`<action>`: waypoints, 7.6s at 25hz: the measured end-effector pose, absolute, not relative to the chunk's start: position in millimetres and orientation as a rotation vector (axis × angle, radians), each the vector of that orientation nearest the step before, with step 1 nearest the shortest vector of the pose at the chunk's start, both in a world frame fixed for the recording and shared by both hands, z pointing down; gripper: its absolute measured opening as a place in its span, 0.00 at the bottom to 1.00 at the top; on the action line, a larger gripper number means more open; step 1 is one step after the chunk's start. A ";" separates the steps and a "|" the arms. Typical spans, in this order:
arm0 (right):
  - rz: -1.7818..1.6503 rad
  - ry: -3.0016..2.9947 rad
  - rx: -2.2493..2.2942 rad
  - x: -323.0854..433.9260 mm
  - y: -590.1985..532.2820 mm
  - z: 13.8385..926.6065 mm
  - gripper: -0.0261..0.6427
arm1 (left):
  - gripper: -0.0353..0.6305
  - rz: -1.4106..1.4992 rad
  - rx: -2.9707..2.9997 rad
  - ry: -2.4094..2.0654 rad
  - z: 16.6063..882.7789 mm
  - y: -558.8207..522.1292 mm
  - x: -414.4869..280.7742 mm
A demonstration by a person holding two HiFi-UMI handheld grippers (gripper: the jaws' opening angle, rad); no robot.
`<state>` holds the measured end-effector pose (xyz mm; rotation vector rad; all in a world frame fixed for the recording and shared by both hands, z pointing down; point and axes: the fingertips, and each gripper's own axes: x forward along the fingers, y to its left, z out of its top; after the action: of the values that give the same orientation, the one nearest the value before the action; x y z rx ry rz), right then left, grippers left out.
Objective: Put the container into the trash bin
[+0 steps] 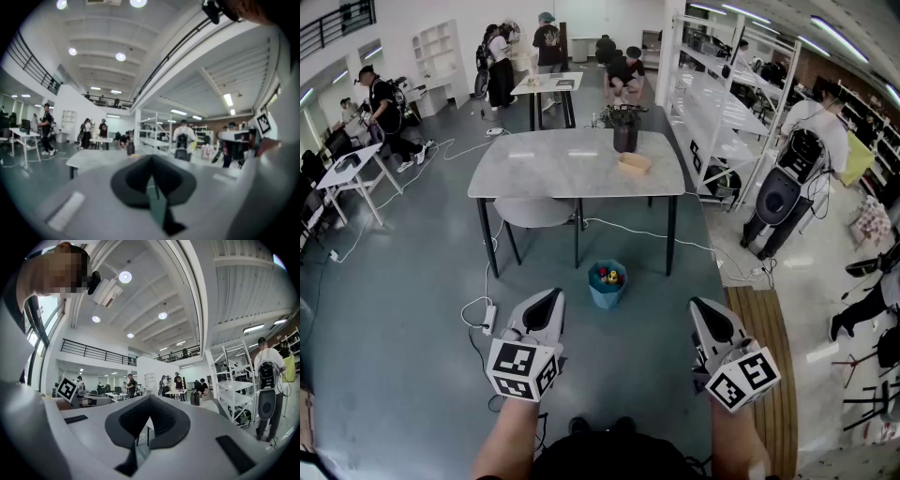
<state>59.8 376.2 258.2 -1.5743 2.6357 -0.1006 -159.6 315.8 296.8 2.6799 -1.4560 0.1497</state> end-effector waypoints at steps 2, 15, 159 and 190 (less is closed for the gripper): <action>-0.113 2.636 -1.581 66.4 378.4 262.3 0.03 | 0.06 0.150 2.674 -1.455 298.2 316.5 -156.4; -0.276 2.544 -1.606 126.5 398.1 291.4 0.03 | 0.06 0.135 2.610 -1.492 310.9 321.5 -138.1; -0.730 3.835 -1.074 162.8 -474.9 639.9 0.27 | 0.06 0.268 2.182 -1.501 473.6 -386.4 17.4; -0.215 3.954 -1.424 155.0 -439.8 620.1 0.06 | 0.06 0.247 2.223 -1.512 449.5 -322.5 -30.0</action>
<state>155.0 -439.8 620.1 -1.4239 3.9538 -0.2151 -30.0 -322.5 449.5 2.2226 -1.5118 0.2470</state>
